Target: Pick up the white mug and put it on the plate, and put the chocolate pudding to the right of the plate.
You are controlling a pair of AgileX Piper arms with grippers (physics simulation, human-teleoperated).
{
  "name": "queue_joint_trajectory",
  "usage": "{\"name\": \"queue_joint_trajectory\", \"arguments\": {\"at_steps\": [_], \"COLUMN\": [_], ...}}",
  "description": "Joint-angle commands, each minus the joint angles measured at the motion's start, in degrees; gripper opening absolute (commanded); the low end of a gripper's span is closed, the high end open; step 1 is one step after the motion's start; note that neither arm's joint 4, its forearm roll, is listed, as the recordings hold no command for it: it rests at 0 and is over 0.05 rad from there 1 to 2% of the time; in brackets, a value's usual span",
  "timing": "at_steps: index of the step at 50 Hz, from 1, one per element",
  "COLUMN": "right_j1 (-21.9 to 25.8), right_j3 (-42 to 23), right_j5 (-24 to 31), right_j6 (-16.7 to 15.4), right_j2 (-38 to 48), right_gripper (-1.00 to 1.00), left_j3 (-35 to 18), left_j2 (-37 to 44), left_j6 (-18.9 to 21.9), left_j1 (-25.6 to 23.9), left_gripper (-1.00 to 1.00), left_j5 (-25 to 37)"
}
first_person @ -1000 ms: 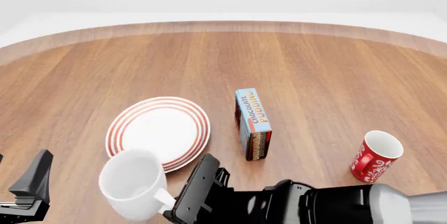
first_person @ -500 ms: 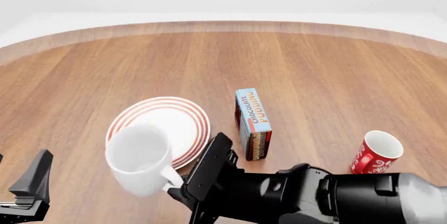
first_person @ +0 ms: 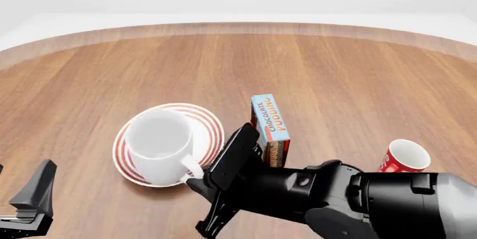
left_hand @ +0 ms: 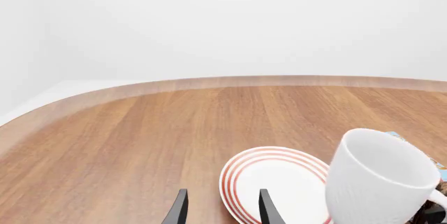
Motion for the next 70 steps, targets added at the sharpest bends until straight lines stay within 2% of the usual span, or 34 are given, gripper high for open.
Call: {"name": "queue_joint_trajectory", "arguments": {"at_steps": [1, 37, 70], "right_j1": [-1.74, -7.49, -7.57], "right_j3": [-0.67, -5.4, -10.74], "right_j5": [-1.13, -3.54, -4.26], "right_j6": [0.13, -1.23, -0.51], "right_j2": [0.36, 5.46, 12.26], "right_gripper": [-1.0, -1.0, -1.0], "left_j3": [0.0, 0.0, 0.0], "left_j2": [0.0, 0.0, 0.0], "left_j6": [0.0, 0.0, 0.0], "left_j1": [0.0, 0.0, 0.0], "left_gripper": [1.0, 1.0, 1.0], "left_j5": [0.0, 0.0, 0.0]}}
